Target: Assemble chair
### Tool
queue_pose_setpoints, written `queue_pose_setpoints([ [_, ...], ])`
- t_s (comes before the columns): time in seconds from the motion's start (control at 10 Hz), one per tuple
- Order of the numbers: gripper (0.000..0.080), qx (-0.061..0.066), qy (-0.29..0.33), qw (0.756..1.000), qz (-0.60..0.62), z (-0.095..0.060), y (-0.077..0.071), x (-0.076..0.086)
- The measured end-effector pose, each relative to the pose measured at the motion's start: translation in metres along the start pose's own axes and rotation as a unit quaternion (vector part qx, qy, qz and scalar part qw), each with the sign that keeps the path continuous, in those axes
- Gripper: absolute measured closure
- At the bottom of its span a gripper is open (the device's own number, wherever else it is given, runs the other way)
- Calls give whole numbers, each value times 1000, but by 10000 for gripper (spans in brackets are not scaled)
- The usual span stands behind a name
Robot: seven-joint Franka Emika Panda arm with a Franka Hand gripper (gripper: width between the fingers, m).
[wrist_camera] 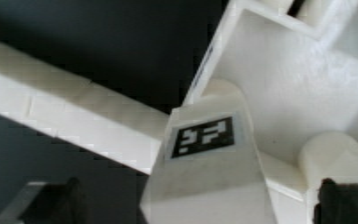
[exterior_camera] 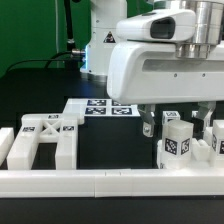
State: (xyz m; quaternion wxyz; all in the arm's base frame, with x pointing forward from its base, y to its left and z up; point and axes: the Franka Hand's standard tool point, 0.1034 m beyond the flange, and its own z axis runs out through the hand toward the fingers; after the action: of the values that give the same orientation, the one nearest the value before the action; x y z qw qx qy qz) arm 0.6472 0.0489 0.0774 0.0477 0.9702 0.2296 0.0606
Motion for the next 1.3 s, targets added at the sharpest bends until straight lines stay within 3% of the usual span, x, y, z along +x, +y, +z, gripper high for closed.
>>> queue_pose_setpoints([
  [0.1, 151, 0, 0, 1000, 1, 0, 0, 0],
  [0.2, 275, 0, 0, 1000, 1, 0, 0, 0],
  [0.3, 275, 0, 0, 1000, 5, 0, 0, 0],
  [0.4, 459, 0, 0, 1000, 14, 0, 0, 0],
  [0.5, 506, 0, 1, 1000, 14, -1, 0, 0],
  [0.9, 506, 2, 1, 990, 144, -1, 1, 0],
  [1.3, 506, 10, 2, 936, 353, -1, -3, 2],
])
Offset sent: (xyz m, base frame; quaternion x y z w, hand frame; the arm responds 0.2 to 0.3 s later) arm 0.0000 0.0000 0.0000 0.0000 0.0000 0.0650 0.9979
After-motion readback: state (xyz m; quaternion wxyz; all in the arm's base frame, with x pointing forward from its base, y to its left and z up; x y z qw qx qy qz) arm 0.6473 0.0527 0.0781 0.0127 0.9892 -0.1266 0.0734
